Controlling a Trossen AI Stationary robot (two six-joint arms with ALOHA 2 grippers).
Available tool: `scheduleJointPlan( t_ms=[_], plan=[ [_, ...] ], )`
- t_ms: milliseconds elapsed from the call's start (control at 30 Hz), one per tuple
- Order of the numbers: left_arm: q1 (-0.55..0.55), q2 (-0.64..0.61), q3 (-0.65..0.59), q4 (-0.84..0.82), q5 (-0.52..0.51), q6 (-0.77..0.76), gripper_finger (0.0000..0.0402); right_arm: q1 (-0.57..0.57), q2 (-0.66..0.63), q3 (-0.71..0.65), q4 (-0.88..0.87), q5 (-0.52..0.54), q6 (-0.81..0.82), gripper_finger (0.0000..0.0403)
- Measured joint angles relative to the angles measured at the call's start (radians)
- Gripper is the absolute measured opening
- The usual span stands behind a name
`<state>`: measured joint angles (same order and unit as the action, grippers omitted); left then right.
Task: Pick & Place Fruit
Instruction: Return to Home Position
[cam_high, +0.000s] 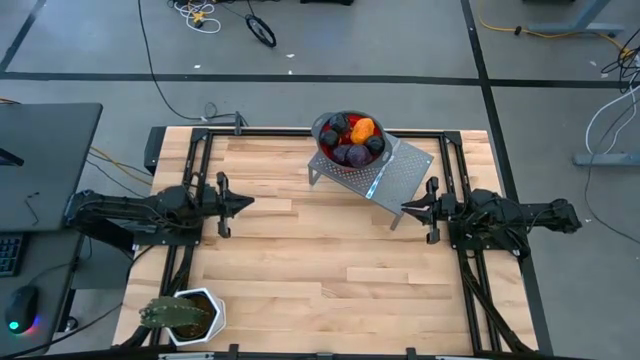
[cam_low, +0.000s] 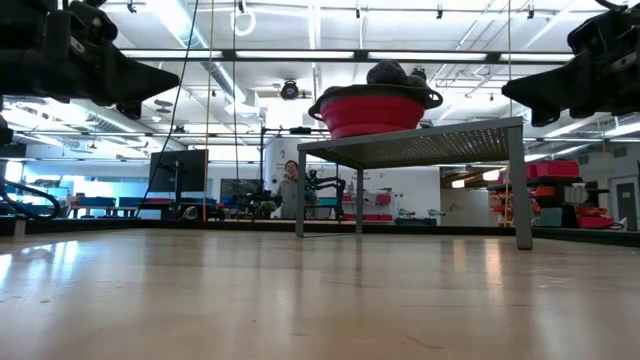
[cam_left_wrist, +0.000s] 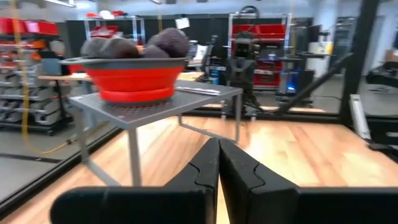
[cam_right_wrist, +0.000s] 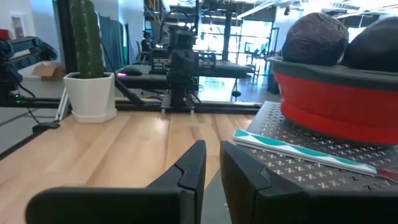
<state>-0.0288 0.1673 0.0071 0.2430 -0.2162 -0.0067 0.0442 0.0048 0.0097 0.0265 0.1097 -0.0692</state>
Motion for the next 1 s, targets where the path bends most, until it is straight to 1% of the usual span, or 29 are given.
scheduleJointPlan(
  t_ms=[167, 1000],
  plan=[
    [0.000, 0.000, 0.000, 0.001, -0.056, -0.001, 0.0022, 0.000, 0.000, 0.000, 0.000, -0.007, 0.000, 0.0054],
    [0.000, 0.000, 0.000, 0.001, -0.057, -0.012, 0.0017, 0.000, 0.000, 0.000, 0.001, -0.007, 0.000, 0.0054]
  ],
)
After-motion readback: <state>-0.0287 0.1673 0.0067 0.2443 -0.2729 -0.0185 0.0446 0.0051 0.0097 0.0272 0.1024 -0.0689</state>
